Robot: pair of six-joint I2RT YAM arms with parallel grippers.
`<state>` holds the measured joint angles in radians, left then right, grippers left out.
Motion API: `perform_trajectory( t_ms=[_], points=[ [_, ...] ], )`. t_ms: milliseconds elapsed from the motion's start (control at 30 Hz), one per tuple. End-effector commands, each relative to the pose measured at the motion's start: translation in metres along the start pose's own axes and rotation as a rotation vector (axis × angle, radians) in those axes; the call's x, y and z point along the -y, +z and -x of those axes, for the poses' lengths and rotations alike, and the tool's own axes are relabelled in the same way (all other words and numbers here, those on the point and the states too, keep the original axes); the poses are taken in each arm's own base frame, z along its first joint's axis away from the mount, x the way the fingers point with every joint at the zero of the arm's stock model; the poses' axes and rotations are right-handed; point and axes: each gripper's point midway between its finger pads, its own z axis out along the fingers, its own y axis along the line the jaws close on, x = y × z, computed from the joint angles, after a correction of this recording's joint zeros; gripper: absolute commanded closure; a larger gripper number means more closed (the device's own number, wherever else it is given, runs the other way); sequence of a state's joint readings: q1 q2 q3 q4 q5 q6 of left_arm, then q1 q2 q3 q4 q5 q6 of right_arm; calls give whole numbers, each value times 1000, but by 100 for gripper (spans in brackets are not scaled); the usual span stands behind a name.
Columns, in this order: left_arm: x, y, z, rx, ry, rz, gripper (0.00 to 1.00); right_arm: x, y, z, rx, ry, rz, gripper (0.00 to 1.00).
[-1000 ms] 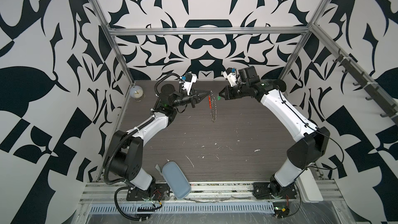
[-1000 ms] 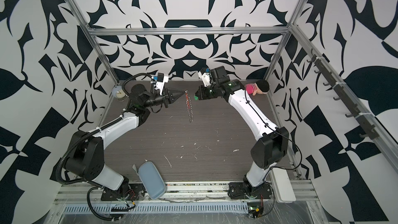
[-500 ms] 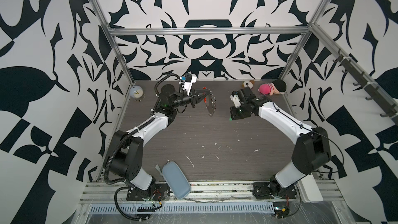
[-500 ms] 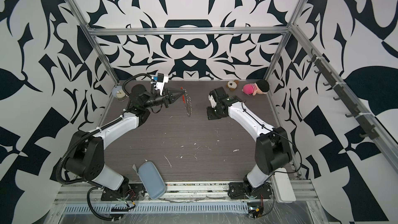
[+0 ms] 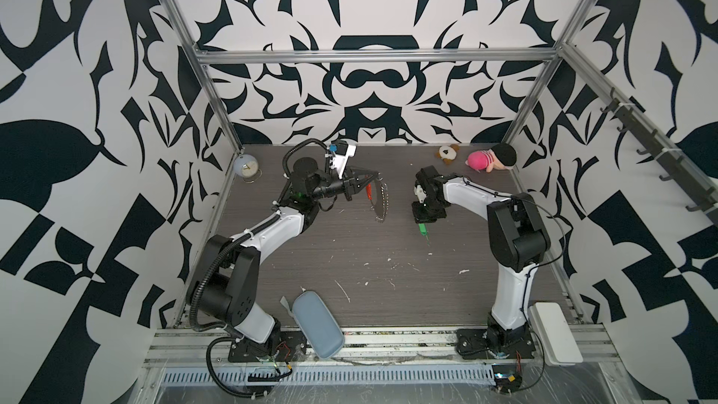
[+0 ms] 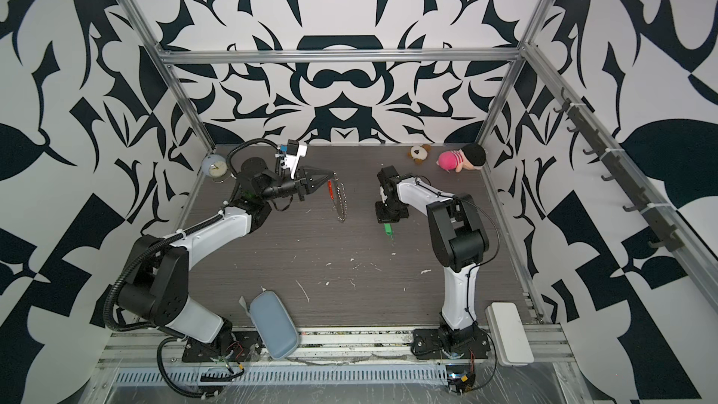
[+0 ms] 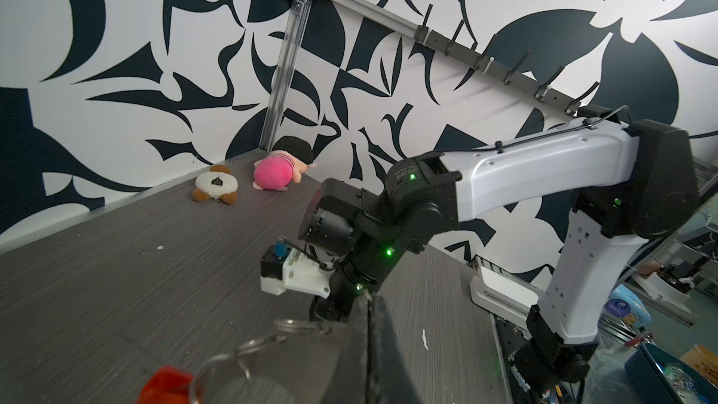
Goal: Put the keys on the keyring
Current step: 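Raise the open right gripper back toward the keyring in the left gripper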
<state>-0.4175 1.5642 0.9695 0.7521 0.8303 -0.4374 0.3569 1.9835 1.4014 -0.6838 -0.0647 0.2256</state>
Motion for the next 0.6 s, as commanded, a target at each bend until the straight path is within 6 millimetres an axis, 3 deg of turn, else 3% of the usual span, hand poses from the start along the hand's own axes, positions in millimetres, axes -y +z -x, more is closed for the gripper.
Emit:
perform_trajectory(
  t_ms=[0, 167, 333, 433, 567],
  points=[
    [9, -3, 6, 16, 39, -7, 100, -3, -24, 13, 45, -20, 1, 85],
    [7, -2, 4, 9, 38, -12, 100, -7, -61, 18, 107, -28, 21, 67],
    [5, 0, 4, 9, 39, -16, 100, -14, -105, 28, 187, -46, 43, 65],
    [5, 0, 3, 8, 37, -16, 100, -41, -149, 41, 332, -71, 197, 66],
    [5, 1, 7, 24, 28, -26, 100, -90, -214, 54, 606, -128, 530, 66]
  ],
)
